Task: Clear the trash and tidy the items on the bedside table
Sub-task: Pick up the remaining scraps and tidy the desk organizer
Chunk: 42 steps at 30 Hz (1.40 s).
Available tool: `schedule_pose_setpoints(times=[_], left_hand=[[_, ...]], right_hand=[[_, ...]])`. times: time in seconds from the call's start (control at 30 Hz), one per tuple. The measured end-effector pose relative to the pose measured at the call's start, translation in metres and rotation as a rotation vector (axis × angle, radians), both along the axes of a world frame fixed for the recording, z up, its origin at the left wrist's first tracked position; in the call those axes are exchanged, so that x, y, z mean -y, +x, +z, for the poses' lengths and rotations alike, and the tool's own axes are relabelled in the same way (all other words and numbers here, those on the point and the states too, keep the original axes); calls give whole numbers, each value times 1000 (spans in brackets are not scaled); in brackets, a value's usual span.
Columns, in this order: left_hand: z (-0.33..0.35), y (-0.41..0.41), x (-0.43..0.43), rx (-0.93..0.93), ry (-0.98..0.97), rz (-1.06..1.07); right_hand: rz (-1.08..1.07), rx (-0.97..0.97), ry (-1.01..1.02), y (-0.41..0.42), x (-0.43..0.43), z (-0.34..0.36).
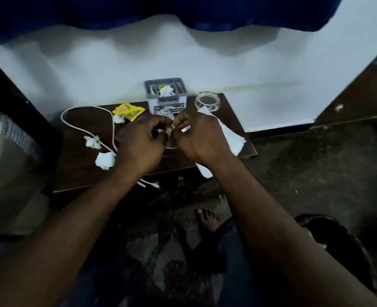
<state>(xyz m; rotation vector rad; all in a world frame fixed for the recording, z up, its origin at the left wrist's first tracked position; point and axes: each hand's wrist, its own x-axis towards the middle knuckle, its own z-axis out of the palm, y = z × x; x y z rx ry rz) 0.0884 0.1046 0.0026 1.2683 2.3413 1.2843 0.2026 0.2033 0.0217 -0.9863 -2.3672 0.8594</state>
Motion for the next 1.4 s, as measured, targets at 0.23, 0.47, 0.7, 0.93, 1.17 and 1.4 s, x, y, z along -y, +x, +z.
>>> schedule_pose_setpoints(times=[0.23,0.47,0.7,0.93,1.17,1.4], left_hand=[[-24,-56,6,-14,-26,34],[-35,-84,-18,-104,-136,49],[-39,-128,-31,-334,-475,-73],[-60,-134,-48,-230,-710,-89],[-73,-134,-64,-143,-716,-52],[-60,-129,-63,-229,-602,39]], right_hand=[[106,72,45,-69,-1,-21],[221,157,139,-103,-11,-47],[279,237,153,-121,-23,-54],[303,285,130,-122,-29,-56],[250,195,99,-112,-30,-49],[190,156,75,-106,-35,-48]])
